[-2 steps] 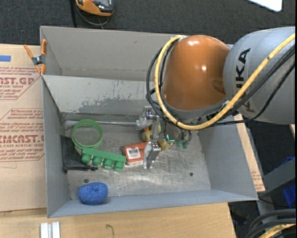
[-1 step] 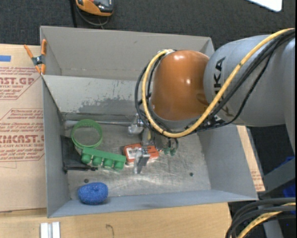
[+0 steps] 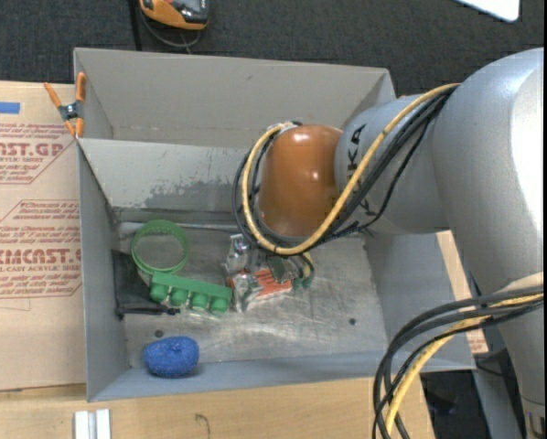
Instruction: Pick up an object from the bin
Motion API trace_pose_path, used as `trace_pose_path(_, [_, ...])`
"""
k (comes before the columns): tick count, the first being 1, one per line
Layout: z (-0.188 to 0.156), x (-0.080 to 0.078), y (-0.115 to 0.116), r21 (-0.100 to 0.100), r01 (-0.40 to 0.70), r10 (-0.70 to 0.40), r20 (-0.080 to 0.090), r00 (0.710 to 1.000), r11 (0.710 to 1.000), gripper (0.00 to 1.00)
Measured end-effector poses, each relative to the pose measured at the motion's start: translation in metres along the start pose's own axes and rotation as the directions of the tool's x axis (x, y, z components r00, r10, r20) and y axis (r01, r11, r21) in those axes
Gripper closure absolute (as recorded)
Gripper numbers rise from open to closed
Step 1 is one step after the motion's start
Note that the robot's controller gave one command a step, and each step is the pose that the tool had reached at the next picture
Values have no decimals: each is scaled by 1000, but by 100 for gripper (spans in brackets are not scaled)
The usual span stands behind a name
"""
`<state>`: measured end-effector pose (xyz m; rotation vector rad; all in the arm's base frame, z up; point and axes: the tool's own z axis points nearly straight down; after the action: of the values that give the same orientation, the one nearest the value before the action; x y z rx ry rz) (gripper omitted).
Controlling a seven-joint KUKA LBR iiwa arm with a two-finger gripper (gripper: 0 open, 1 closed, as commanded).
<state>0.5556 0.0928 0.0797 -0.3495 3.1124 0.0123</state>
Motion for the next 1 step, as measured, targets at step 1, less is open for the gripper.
trace_pose_path(1, [0,0,0,0,0,0,0,1000,1000,100])
